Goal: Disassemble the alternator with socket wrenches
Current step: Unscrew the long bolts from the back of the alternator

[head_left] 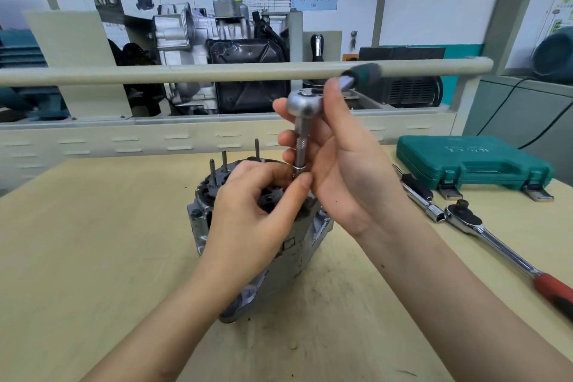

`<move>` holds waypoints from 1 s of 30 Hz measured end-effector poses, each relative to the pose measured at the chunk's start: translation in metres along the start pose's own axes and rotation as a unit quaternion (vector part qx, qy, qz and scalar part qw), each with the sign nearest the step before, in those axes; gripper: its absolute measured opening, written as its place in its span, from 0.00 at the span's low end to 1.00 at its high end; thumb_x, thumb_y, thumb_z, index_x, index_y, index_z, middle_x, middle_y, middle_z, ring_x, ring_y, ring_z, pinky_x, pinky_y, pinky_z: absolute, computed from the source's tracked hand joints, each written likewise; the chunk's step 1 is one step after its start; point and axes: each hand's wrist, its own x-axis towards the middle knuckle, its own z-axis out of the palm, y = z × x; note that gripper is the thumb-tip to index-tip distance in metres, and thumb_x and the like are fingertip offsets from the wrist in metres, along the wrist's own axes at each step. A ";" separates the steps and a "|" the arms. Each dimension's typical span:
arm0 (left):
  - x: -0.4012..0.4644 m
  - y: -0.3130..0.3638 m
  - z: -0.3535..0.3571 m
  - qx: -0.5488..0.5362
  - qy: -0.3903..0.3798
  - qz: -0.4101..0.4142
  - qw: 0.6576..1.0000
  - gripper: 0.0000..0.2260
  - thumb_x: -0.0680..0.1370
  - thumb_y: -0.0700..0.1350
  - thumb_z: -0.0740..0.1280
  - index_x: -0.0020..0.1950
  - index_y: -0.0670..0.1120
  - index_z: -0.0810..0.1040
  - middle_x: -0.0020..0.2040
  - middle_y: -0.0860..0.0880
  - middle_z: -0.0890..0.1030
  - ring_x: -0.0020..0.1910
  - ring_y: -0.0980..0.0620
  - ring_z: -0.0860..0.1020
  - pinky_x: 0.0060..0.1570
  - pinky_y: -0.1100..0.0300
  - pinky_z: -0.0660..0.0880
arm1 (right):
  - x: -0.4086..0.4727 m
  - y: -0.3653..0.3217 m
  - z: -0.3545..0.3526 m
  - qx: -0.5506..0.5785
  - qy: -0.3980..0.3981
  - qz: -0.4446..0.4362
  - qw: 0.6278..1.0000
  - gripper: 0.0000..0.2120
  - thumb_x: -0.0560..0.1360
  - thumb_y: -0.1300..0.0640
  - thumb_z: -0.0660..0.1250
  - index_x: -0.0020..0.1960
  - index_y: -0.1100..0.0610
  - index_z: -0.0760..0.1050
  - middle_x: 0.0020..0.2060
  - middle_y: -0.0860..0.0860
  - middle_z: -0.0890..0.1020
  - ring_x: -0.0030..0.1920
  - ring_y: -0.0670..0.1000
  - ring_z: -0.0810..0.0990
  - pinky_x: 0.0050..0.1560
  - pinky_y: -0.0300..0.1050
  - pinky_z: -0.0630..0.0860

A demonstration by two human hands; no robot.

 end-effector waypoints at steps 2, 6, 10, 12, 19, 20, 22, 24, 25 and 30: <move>0.001 0.000 -0.002 -0.003 -0.019 0.005 1.000 0.05 0.70 0.48 0.66 0.37 0.59 0.74 0.39 0.54 0.77 0.43 0.59 0.75 0.44 0.68 0.69 | 0.001 -0.002 -0.001 -0.004 0.001 0.003 1.000 0.17 0.65 0.43 0.60 0.39 0.56 0.78 0.36 0.47 0.83 0.31 0.43 0.78 0.33 0.35 0.74; 0.003 -0.001 -0.003 0.003 -0.012 0.015 1.000 0.06 0.69 0.47 0.67 0.36 0.59 0.73 0.37 0.55 0.77 0.42 0.63 0.74 0.43 0.74 0.67 | 0.001 -0.002 0.000 0.015 0.013 0.000 1.000 0.20 0.64 0.45 0.62 0.47 0.58 0.74 0.37 0.47 0.82 0.33 0.43 0.79 0.34 0.35 0.73; 0.001 -0.001 0.001 0.011 0.031 0.012 0.999 0.09 0.68 0.53 0.73 0.34 0.58 0.74 0.33 0.58 0.75 0.39 0.61 0.74 0.39 0.74 0.67 | 0.000 -0.004 0.000 0.032 0.045 -0.033 0.998 0.16 0.59 0.52 0.68 0.44 0.57 0.72 0.34 0.49 0.80 0.32 0.44 0.78 0.31 0.36 0.72; 0.001 -0.001 0.001 0.004 0.034 0.007 0.999 0.09 0.68 0.53 0.72 0.33 0.57 0.73 0.32 0.57 0.76 0.38 0.61 0.74 0.38 0.74 0.67 | -0.001 -0.004 0.000 0.021 0.038 -0.040 0.998 0.12 0.59 0.53 0.68 0.40 0.56 0.72 0.32 0.48 0.80 0.32 0.44 0.78 0.32 0.35 0.72; 0.000 0.001 -0.001 0.009 -0.016 0.010 1.000 0.04 0.71 0.49 0.66 0.39 0.60 0.74 0.37 0.55 0.77 0.42 0.59 0.74 0.42 0.72 0.67 | -0.001 -0.003 0.001 -0.016 0.005 0.010 1.000 0.18 0.65 0.44 0.59 0.42 0.56 0.76 0.35 0.47 0.83 0.33 0.43 0.80 0.33 0.34 0.74; 0.000 0.001 -0.001 0.009 -0.020 0.013 1.000 0.05 0.71 0.49 0.65 0.38 0.59 0.74 0.37 0.55 0.77 0.42 0.59 0.74 0.42 0.71 0.68 | 0.000 -0.003 0.000 -0.012 0.004 0.016 1.000 0.17 0.65 0.43 0.58 0.41 0.55 0.77 0.34 0.46 0.83 0.33 0.43 0.80 0.33 0.33 0.74; 0.000 0.001 -0.002 0.012 -0.017 0.014 1.000 0.05 0.71 0.48 0.66 0.37 0.58 0.74 0.36 0.55 0.77 0.41 0.60 0.74 0.42 0.71 0.67 | 0.000 -0.004 0.000 -0.008 0.002 0.019 1.000 0.17 0.65 0.43 0.58 0.40 0.54 0.77 0.34 0.46 0.83 0.33 0.43 0.80 0.34 0.34 0.73; 0.000 0.001 -0.001 0.023 -0.004 0.017 1.000 0.05 0.70 0.49 0.66 0.36 0.59 0.73 0.36 0.55 0.76 0.41 0.61 0.73 0.42 0.73 0.66 | 0.000 -0.003 0.000 -0.004 0.000 0.017 1.000 0.16 0.64 0.43 0.60 0.41 0.55 0.76 0.35 0.46 0.83 0.34 0.43 0.80 0.35 0.35 0.72; 0.000 0.001 -0.001 0.026 0.004 0.018 0.999 0.05 0.70 0.49 0.67 0.36 0.58 0.73 0.36 0.55 0.76 0.40 0.61 0.74 0.41 0.73 0.66 | 0.000 -0.002 0.000 0.002 0.003 0.015 1.000 0.17 0.63 0.44 0.61 0.43 0.56 0.75 0.36 0.47 0.82 0.35 0.43 0.80 0.35 0.35 0.72; -0.001 0.000 0.002 0.025 0.042 0.015 0.999 0.10 0.69 0.48 0.74 0.33 0.56 0.73 0.32 0.57 0.75 0.38 0.61 0.73 0.39 0.73 0.66 | -0.001 -0.002 -0.001 0.019 0.019 -0.021 0.999 0.16 0.61 0.50 0.67 0.45 0.56 0.72 0.35 0.48 0.81 0.35 0.44 0.80 0.33 0.35 0.74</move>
